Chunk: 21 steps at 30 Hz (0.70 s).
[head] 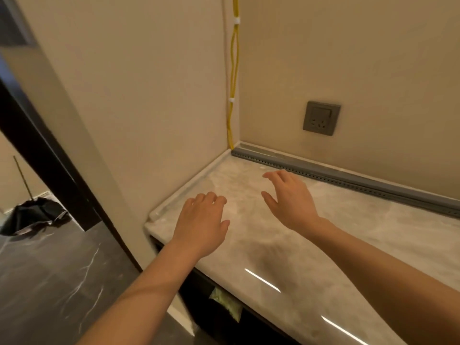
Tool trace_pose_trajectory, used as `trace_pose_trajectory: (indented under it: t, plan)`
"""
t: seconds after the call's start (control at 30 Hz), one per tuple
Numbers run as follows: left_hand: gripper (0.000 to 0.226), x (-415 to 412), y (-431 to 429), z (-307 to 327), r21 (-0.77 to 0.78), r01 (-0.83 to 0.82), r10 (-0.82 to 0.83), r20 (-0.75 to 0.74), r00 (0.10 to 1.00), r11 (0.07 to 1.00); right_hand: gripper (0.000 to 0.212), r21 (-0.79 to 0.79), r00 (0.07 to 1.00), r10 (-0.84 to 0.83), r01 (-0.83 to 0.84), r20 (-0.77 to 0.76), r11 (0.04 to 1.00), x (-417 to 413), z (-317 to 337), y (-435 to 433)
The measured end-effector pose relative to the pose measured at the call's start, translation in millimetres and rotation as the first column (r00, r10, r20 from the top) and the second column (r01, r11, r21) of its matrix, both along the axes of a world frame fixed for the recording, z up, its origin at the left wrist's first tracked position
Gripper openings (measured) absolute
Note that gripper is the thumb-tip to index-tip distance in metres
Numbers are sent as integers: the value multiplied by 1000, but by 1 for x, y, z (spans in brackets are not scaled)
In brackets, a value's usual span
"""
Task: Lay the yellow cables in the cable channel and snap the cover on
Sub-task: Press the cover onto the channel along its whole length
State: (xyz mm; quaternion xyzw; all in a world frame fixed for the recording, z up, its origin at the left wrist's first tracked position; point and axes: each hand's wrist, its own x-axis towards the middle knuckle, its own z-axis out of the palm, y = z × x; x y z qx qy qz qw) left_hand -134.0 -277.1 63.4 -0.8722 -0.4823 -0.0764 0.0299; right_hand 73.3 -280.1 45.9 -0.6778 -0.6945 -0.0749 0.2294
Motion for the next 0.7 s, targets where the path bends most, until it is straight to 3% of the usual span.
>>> trace_pose_trajectory:
  t: [0.43, 0.57, 0.7]
  plan:
    - [36, 30, 172, -15, -59, 69, -82, -267, 960, 996, 44, -121, 990, -138, 134, -18, 984, 6, -52, 177]
    - [36, 60, 238, -12, -5, 138, -124, -471, 874, 990, 42, -189, 981, -171, 186, 93, 964, 20, -67, 222]
    - [38, 95, 291, -1, 133, 329, -163, -663, 731, 935, 43, -146, 952, -232, 263, 199, 954, 30, -77, 249]
